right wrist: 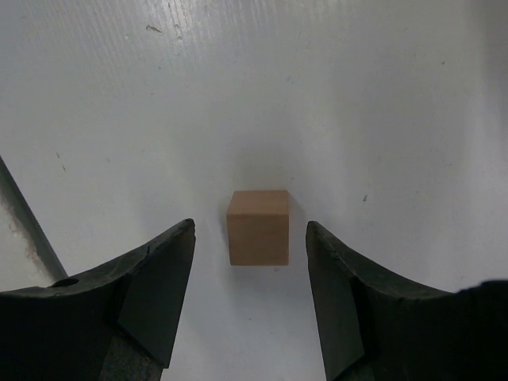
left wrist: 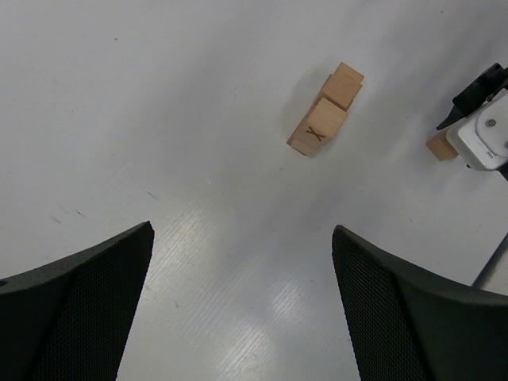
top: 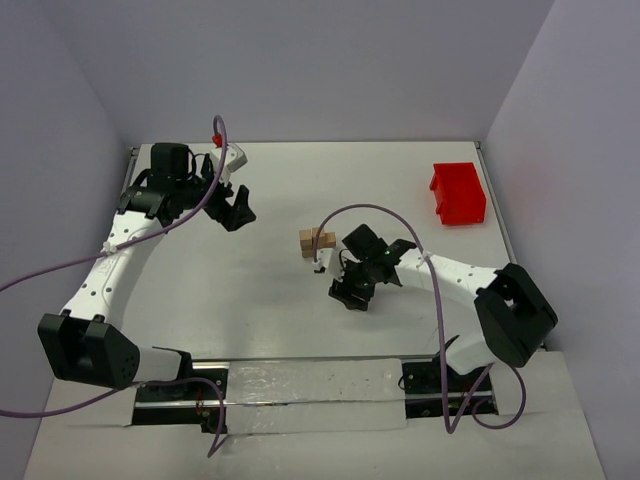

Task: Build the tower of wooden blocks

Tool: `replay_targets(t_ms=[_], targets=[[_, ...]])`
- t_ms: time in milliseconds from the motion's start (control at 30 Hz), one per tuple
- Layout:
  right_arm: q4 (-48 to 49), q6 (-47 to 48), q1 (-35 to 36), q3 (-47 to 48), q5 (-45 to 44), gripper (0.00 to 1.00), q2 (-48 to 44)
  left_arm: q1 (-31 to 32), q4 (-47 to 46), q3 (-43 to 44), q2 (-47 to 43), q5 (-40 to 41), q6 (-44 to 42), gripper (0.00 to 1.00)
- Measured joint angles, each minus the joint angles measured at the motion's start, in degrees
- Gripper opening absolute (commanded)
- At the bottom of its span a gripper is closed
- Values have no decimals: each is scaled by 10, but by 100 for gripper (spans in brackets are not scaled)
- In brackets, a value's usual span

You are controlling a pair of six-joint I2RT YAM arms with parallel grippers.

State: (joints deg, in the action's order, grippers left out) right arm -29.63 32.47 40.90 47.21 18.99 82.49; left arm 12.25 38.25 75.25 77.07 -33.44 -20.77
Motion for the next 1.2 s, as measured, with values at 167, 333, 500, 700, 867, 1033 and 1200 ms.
replay_targets(t_ms=[167, 333, 500, 700, 867, 1033, 1200], targets=[[3, 10, 2, -3, -6, 43, 22, 0, 0, 0, 0, 1, -3, 99], [10, 17, 2, -9, -13, 21, 30, 0, -1, -1, 0, 2, -6, 99], [10, 21, 2, -9, -18, 7, 28, 0, -4, -4, 4, 2, -7, 99], [-41, 64, -23, 19, -3, 0, 19, 0, -4, -4, 11, 0, -11, 99], [-143, 156, -86, 134, 30, 0, 28, 0, 4, -4, 22, -18, -31, 99], [-229, 248, -127, 281, 49, 0, 75, -5, 23, -4, 35, -41, -49, 99], [-305, 315, -136, 410, 57, 1, 149, -15, 51, 1, 55, -64, -67, 99]])
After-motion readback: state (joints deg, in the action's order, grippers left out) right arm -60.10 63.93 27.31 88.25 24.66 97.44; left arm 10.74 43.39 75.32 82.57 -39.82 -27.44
